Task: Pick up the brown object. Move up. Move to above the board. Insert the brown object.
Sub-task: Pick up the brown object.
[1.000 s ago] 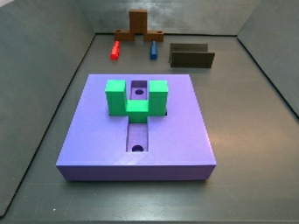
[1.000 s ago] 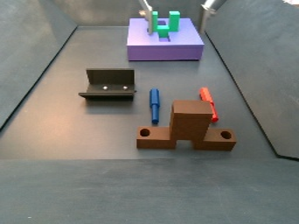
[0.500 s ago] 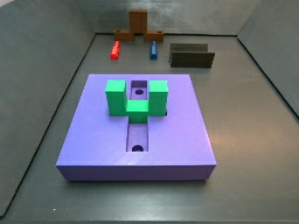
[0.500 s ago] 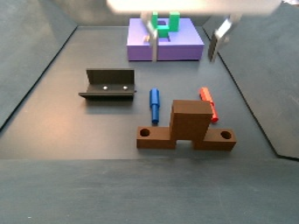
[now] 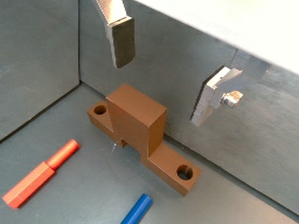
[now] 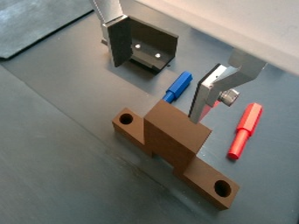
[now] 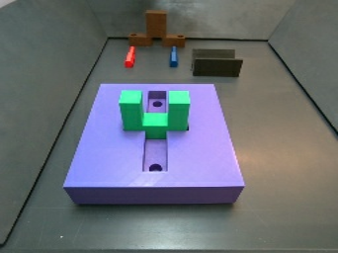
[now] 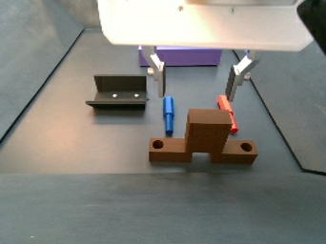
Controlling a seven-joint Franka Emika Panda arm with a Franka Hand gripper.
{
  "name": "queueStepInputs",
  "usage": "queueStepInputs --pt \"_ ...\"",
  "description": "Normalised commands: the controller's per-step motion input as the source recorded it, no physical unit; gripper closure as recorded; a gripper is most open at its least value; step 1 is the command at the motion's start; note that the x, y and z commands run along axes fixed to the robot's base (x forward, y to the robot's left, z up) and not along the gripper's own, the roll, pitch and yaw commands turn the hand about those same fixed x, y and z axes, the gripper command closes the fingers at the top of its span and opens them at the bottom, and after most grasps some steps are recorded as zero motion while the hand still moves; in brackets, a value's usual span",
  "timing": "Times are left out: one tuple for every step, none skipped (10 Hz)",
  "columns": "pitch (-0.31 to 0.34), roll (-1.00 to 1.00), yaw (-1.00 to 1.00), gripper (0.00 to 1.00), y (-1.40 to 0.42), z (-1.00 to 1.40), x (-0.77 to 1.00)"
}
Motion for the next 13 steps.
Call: queueStepInputs --pt "-0.041 0.00 0.00 0.00 0.00 -0.18 -0.15" --pt "-0.097 0.00 0.00 0.00 0.00 -0.37 -0.24" --pt "-0.110 0.00 0.10 0.00 -0.03 -0.46 -0.25" --pt "-0.100 -0.01 0.09 0.00 0.00 -0.36 -0.28" --pt "-0.080 0.00 0.03 0.00 0.00 -0.27 -0.17" --pt "-0.041 0.00 0.00 0.00 0.00 -0.30 0.00" --pt "-0.020 0.01 0.01 0.00 0.00 -0.35 0.00" --pt "-0.019 0.02 0.04 0.00 0.05 -0.43 0.01" --pt "-0.033 0.01 0.04 0.00 0.05 -0.45 0.00" --pt "-0.044 0.00 0.02 0.00 0.07 -0.43 0.00" --pt "-0.036 0.00 0.02 0.00 0.11 -0.35 0.00" --pt "0.000 -0.01 0.00 0.00 0.00 0.00 0.00" --pt "0.000 0.00 0.00 0.00 0.00 0.00 0.00"
